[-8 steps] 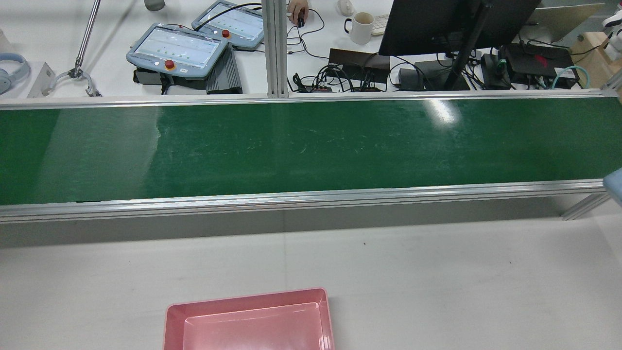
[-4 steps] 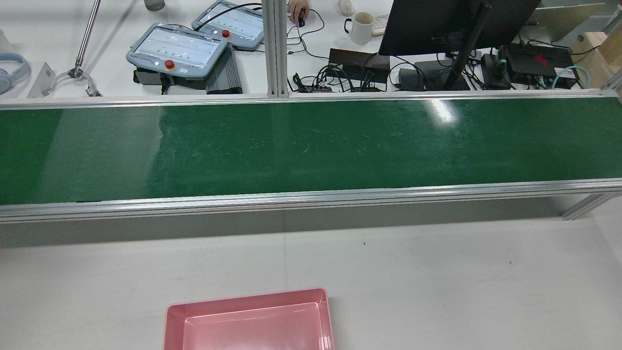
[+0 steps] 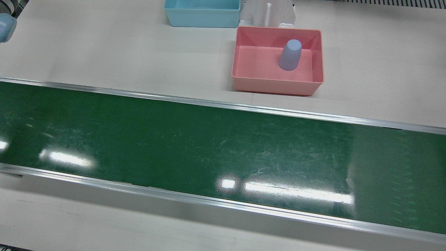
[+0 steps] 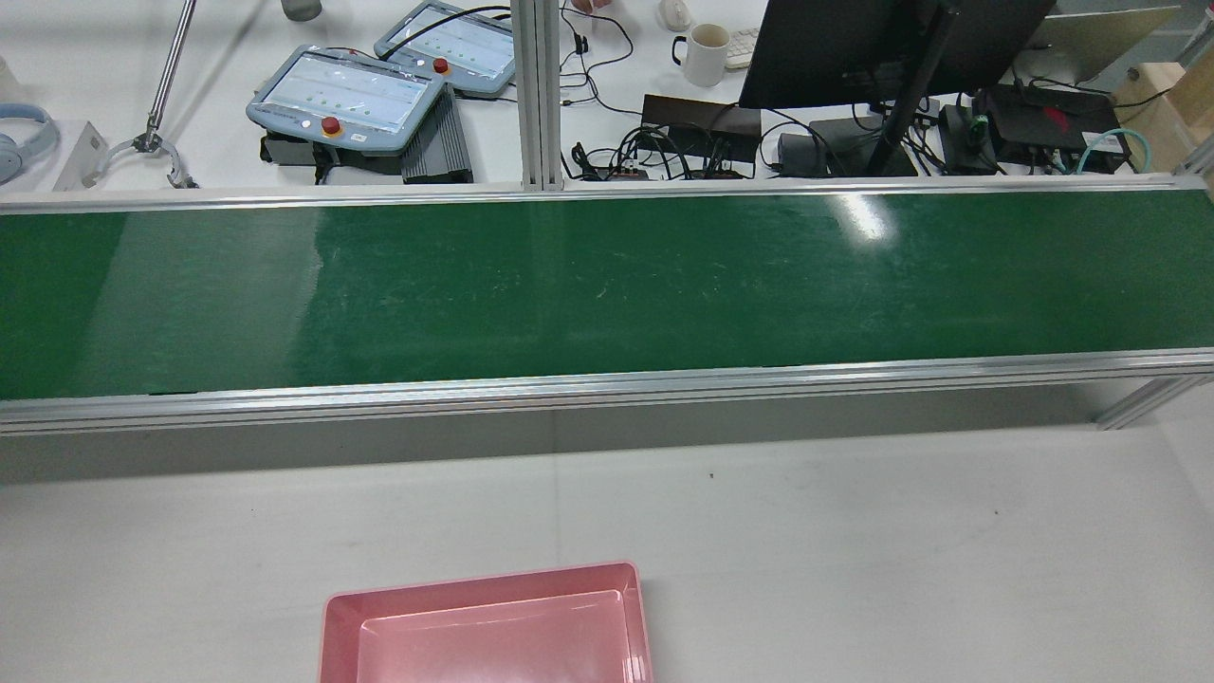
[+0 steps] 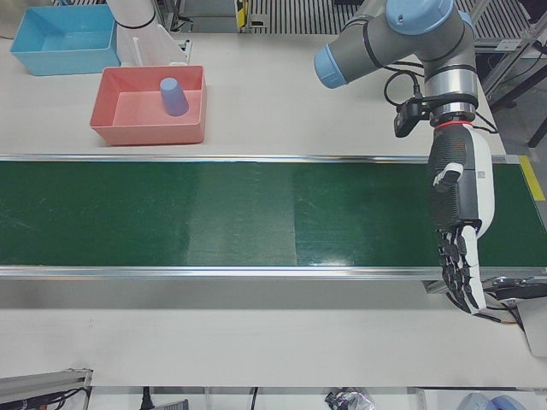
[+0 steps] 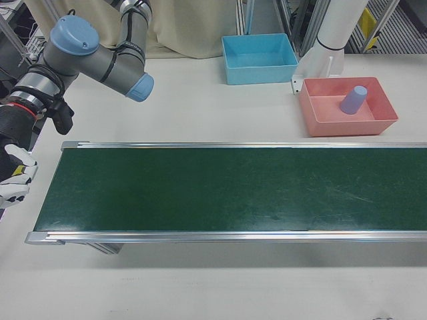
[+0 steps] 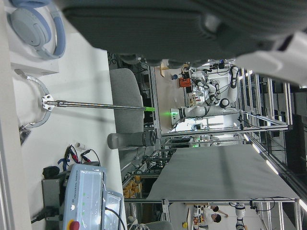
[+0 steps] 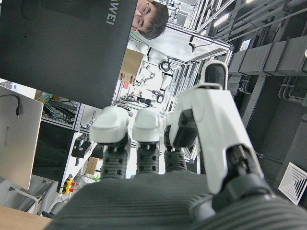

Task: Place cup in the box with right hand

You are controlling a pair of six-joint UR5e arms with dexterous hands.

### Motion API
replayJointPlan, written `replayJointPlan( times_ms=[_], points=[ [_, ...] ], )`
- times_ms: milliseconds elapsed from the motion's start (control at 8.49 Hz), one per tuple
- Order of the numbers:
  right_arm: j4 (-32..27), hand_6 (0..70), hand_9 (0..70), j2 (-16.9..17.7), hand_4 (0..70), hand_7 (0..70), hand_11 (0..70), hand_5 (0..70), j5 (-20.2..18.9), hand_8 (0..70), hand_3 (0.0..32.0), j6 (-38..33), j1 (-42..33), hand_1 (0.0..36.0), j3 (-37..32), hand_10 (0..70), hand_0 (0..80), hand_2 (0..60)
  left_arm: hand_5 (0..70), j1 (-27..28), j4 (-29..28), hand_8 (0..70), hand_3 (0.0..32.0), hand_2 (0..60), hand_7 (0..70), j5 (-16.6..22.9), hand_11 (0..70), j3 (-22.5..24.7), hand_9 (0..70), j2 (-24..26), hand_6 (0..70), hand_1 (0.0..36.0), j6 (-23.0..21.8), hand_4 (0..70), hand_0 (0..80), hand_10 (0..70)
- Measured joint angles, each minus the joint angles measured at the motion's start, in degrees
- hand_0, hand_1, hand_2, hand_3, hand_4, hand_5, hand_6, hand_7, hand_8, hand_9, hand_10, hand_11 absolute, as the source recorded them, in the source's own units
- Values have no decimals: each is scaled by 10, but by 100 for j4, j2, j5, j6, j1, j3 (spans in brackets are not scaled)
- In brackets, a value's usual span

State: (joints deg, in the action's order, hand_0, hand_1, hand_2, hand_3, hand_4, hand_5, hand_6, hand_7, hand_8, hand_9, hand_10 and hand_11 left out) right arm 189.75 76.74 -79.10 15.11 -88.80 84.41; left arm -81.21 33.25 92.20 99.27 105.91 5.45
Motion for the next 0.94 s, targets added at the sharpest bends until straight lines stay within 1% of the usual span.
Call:
replayJointPlan(
  times_ms=[118,236,353,471,589,707,825,942],
  points=[
    [1,470,700,-15,700,700,700,201,-12,700,0,-3,-15,360,-14,636,781,600,0,0,3,0,0,0,0,0,0,2,0,0,0,0,0,0,0,0],
    [1,464,700,-37,700,700,700,194,-23,700,0,-3,-24,360,-15,616,762,600,0,0,5,0,0,0,0,0,0,4,0,0,0,0,0,0,0,0],
    [-2,452,700,-54,700,700,700,180,-48,679,0,1,-46,346,-5,586,702,600,0,2,2,0,0,0,0,0,0,-9,0,0,0,0,0,0,0,0],
    [-5,253,507,-66,671,700,368,118,-115,376,0,3,-117,269,7,249,614,292,0,2,-3,0,0,0,0,0,0,-21,0,0,0,0,0,0,0,0],
    [-9,171,294,-84,556,670,165,90,-189,246,0,0,-216,228,26,108,586,150,0,2,-8,0,0,0,0,0,0,-23,0,0,0,0,0,0,0,0],
    [-13,176,302,-112,573,688,157,96,-240,259,0,-5,-294,248,46,102,603,186,0,1,-10,0,0,0,0,0,0,-26,0,0,0,0,0,0,0,0],
    [-15,179,317,-138,586,700,160,97,-259,268,0,-10,-335,251,54,104,603,202,0,1,-11,0,0,0,0,0,0,-31,0,0,0,0,0,0,0,0],
    [-13,180,320,-185,570,700,159,99,-254,271,0,-14,-348,259,53,103,606,216,0,0,-12,0,0,0,0,0,0,-35,0,0,0,0,0,0,0,0]
  ],
)
